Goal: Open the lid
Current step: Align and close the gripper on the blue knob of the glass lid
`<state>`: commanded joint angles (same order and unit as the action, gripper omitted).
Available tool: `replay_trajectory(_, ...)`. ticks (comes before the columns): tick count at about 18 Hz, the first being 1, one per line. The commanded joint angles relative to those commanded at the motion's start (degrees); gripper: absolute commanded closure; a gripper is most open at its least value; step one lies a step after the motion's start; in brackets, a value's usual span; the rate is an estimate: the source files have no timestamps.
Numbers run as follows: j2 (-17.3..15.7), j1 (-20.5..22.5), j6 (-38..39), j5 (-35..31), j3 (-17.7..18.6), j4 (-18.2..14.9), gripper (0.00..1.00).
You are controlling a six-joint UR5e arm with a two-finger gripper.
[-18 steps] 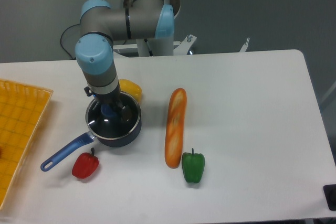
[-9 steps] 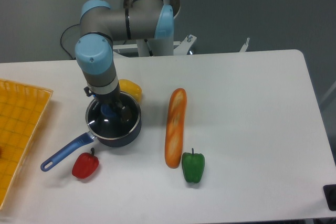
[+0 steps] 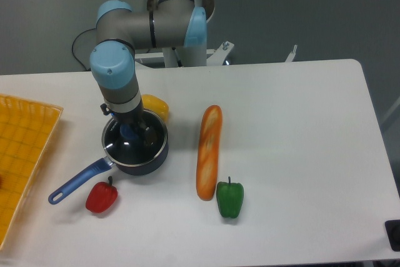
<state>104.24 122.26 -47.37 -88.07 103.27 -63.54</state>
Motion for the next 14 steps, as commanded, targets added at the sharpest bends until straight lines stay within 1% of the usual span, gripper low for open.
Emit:
replay_trajectory(4, 0.0, 0.0, 0.0, 0.0, 0.0, 0.0, 0.0)
replay_trajectory(5, 0.1, 0.0, 0.0, 0.0, 0.0, 0.0, 0.03)
replay_trajectory(8, 0.1, 0.0, 0.0, 0.1, 0.0, 0.0, 0.15)
replay_trajectory(11, 0.1, 0.0, 0.0, 0.1, 0.0, -0.1, 0.19)
replay_trajectory(14, 0.2, 0.0, -0.1, 0.3, 0.0, -0.1, 0.26)
